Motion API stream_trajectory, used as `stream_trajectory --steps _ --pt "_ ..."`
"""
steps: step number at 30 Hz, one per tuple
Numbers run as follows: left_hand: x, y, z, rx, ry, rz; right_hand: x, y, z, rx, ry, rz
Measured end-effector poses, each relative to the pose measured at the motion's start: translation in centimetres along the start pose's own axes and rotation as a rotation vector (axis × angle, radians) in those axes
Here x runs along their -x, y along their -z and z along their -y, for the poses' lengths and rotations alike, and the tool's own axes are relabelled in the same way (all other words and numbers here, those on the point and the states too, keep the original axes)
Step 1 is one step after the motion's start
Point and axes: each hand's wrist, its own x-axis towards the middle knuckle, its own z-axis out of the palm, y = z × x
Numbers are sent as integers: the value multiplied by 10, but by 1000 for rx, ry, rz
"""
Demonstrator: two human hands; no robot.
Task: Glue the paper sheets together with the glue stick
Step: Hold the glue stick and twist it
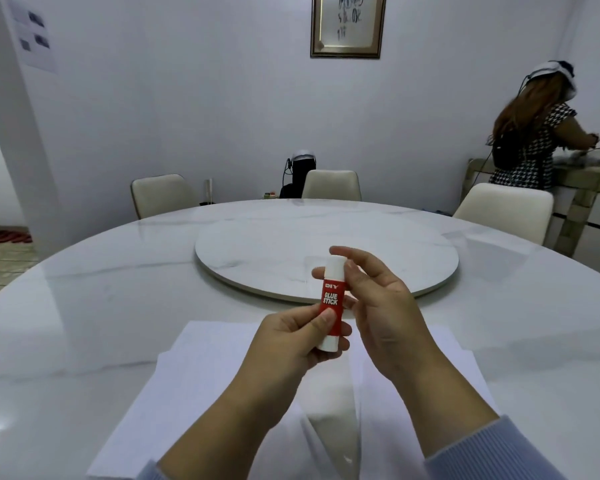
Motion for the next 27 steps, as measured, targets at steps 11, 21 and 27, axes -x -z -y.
stream_trajectory --steps 11,21,27 --pt "1 0 -1 -10 0 -14 2 -2 1 35 18 -34" --pt "1 1 -2 -2 -5 -15 4 -5 1 76 27 -45" --pt "1 1 -1 -26 -6 -16 4 0 7 105 25 -51"
